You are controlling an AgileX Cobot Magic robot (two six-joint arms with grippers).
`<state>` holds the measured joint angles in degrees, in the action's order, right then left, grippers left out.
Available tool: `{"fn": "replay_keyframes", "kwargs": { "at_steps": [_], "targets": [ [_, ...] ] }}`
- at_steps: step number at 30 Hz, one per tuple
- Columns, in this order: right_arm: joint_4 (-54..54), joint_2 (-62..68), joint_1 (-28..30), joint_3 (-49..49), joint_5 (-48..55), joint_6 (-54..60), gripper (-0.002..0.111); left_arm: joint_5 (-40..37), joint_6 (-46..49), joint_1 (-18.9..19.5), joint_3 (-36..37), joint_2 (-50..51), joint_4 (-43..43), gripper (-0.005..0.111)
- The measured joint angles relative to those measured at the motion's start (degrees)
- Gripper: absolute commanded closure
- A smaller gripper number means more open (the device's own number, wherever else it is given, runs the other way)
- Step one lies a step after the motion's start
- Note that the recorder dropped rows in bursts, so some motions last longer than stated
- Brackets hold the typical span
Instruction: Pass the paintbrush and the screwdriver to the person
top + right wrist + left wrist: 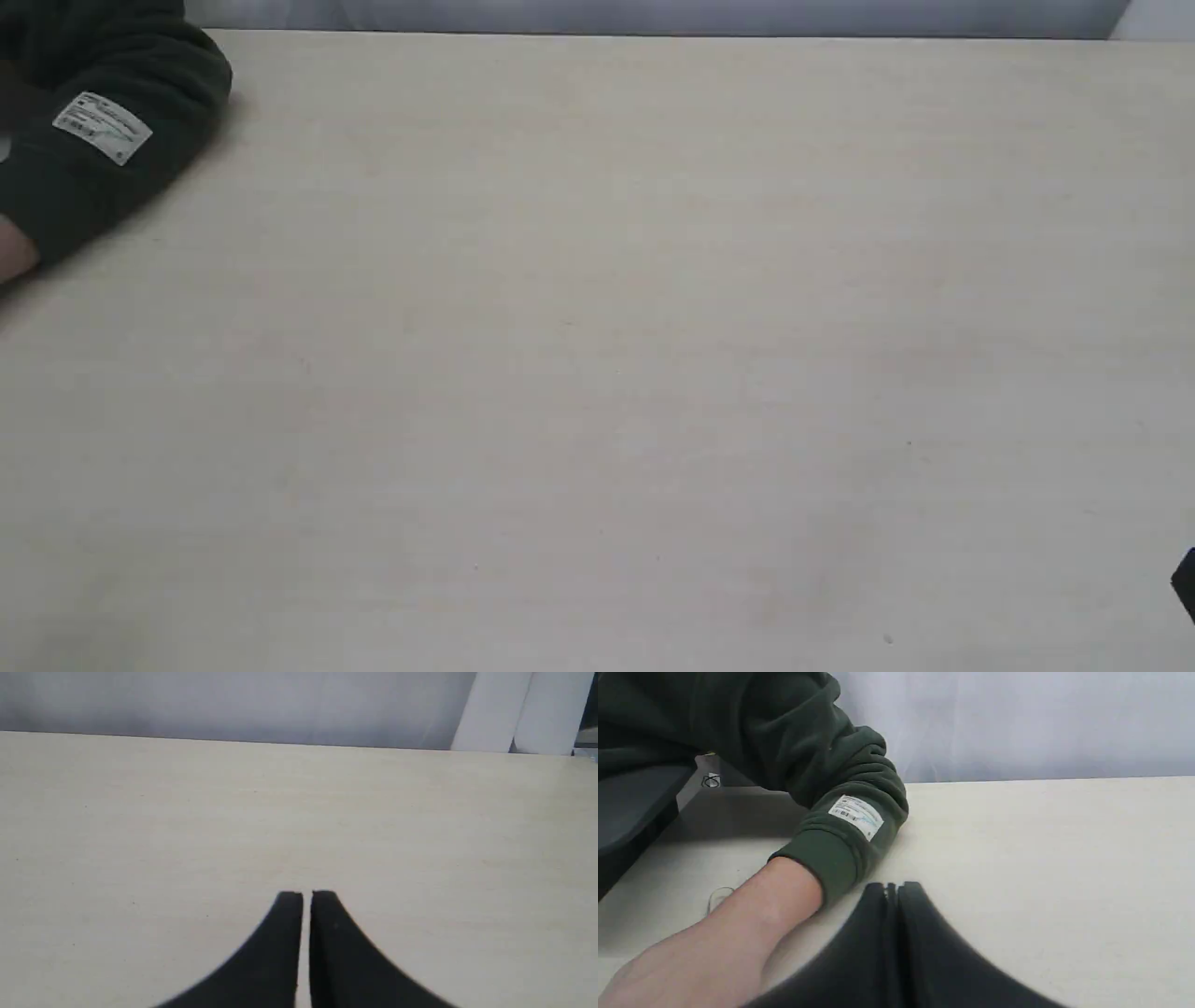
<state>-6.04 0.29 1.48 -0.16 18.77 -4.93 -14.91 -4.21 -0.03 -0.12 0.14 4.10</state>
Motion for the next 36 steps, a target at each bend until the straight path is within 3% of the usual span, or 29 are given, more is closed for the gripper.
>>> {"fn": "replay_keyframes", "kwargs": {
  "at_steps": [10, 36],
  "targets": [
    [4.12, 0.00, 0.00, 0.00, 0.23, 6.89, 0.104, 0.00, 0.00, 0.00, 0.00, 0.00, 0.00, 0.107],
    [4.28, 0.00, 0.00, 0.00, 0.59, 7.02, 0.104, 0.00, 0.00, 0.00, 0.00, 0.00, 0.00, 0.107]
  ]
}}
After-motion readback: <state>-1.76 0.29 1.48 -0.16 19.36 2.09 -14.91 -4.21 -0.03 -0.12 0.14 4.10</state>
